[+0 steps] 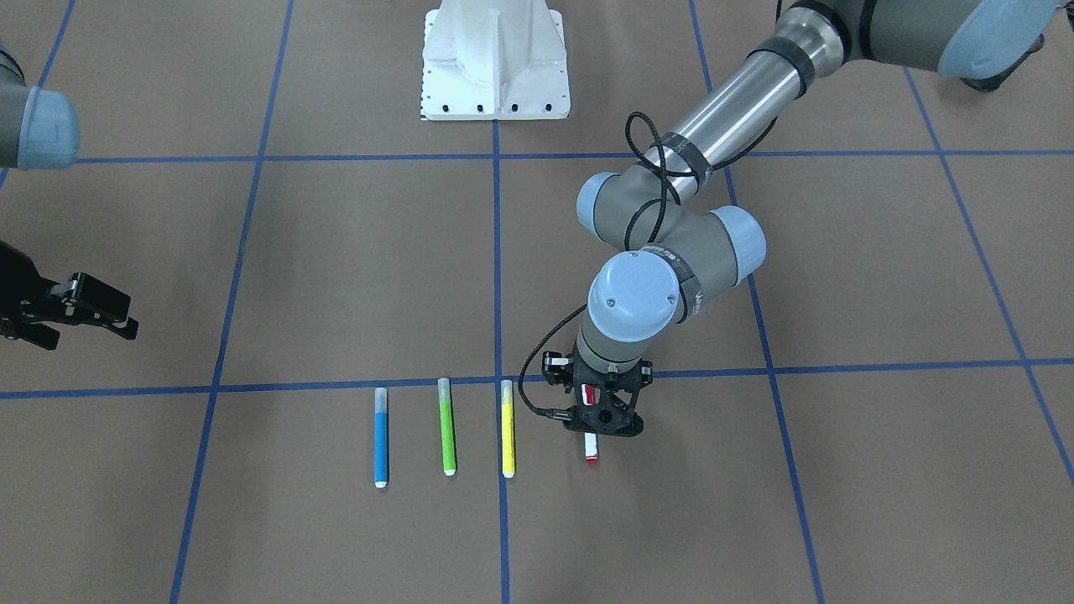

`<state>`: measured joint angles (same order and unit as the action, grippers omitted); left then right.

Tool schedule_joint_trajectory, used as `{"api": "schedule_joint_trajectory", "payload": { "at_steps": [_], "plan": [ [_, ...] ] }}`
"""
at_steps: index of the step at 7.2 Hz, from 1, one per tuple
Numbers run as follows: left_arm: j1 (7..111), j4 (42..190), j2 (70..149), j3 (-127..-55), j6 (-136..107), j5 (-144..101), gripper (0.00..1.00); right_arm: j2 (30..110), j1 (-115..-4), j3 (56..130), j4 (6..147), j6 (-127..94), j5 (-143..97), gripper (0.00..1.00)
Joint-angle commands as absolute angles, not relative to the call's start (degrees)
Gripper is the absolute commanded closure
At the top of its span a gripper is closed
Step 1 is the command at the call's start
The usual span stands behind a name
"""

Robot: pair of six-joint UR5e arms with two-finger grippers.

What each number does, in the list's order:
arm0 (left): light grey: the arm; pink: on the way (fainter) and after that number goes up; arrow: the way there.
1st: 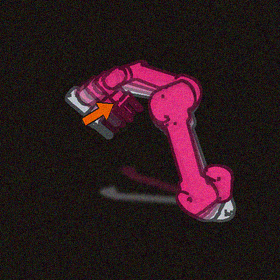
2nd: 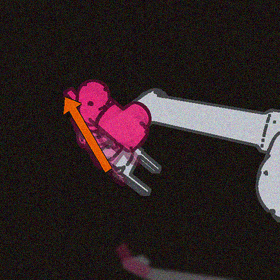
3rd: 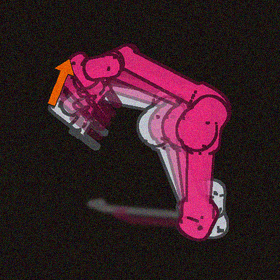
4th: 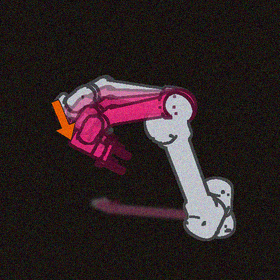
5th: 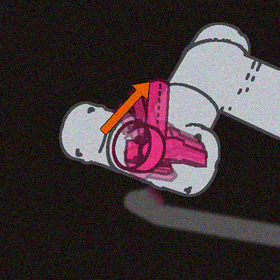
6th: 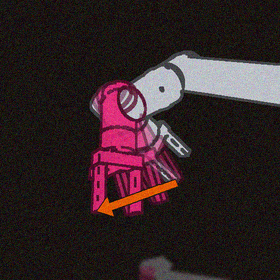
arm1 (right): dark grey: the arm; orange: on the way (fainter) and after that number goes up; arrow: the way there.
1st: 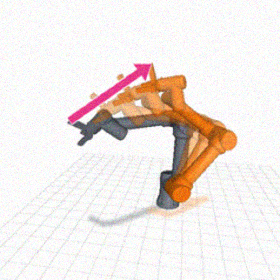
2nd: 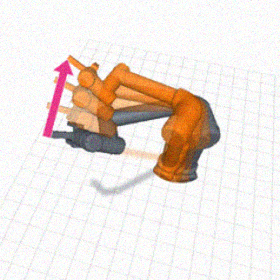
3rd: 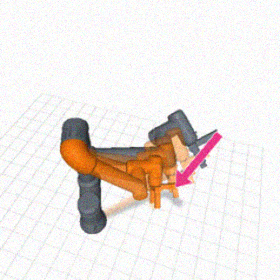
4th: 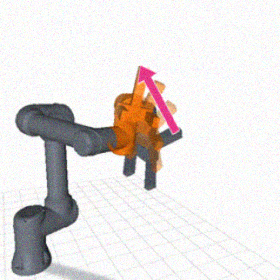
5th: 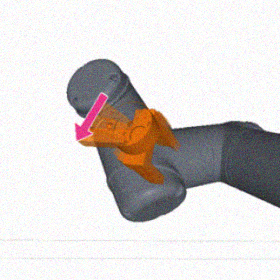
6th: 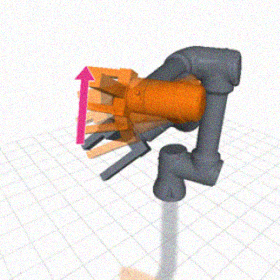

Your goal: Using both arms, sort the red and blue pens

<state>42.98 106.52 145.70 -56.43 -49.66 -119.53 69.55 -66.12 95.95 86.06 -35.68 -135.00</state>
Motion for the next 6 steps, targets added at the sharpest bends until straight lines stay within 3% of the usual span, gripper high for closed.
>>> {"api": "schedule_joint_trajectory", "payload": {
  "at_steps": [1,6],
  "plan": [
    [43.0,106.5,145.3,-56.3,-49.7,-119.5,0.44,69.5,-66.1,96.0,86.0,-36.0,-135.0,0.01],
    [42.8,106.3,145.2,-56.4,-49.9,-119.5,0.54,69.7,-66.3,96.1,86.0,-36.1,-135.1,0.01]
  ]
}}
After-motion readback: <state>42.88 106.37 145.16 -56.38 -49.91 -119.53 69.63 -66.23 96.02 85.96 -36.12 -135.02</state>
